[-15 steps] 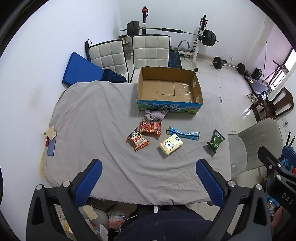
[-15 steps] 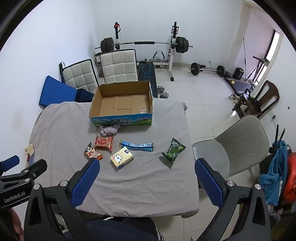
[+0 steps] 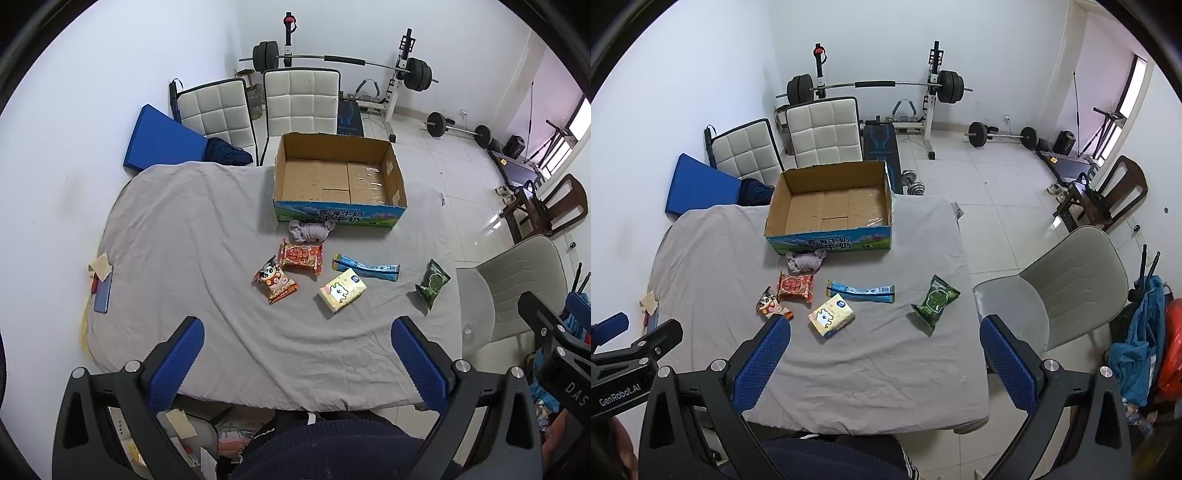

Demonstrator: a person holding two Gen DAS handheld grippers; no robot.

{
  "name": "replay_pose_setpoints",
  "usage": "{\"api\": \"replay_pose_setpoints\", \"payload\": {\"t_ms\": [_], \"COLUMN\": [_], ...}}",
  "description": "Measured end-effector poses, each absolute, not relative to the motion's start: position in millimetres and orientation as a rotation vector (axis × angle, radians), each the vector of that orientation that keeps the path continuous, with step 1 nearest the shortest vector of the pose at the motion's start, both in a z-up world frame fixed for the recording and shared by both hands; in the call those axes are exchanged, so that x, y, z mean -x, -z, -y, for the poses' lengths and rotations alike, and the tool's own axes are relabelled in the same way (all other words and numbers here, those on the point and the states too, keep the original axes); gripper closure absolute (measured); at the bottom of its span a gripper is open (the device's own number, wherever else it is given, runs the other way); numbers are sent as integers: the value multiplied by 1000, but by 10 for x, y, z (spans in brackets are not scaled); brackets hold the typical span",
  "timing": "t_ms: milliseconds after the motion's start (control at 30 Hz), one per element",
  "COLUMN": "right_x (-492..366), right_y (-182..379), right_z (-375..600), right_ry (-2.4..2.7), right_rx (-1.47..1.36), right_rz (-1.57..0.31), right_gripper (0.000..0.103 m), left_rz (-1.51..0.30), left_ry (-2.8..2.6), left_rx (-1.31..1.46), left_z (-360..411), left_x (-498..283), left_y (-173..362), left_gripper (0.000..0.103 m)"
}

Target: Organize soft objects

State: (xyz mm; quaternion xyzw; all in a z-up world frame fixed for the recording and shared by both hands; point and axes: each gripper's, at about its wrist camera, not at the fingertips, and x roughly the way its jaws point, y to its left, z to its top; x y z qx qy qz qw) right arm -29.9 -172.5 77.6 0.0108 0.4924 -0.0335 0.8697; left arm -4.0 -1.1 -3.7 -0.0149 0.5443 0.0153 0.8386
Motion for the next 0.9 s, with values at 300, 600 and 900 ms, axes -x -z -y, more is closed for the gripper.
{"api": "replay_pose_setpoints", "payload": {"t_ms": [300,600,900], "right_x": [287,260,263], "right_y": [-799,-826,-834], "right_z": [1730,1703,1672], "right_ry": [72,68,68], "right_rx": [-15,-12,-8], "right_rz": [-1017,-1017,-1012], "right_gripper": [0,0,0], "left_rz": [-1151,-1140,-1135], "left_ry": [-39,-42,-44], "left_rx": [31,34,31], "left_z": [14,-16,-14], "left_x": [-73,-79,-74], "left_y": [58,7,-22], "left_gripper": [0,0,0]}}
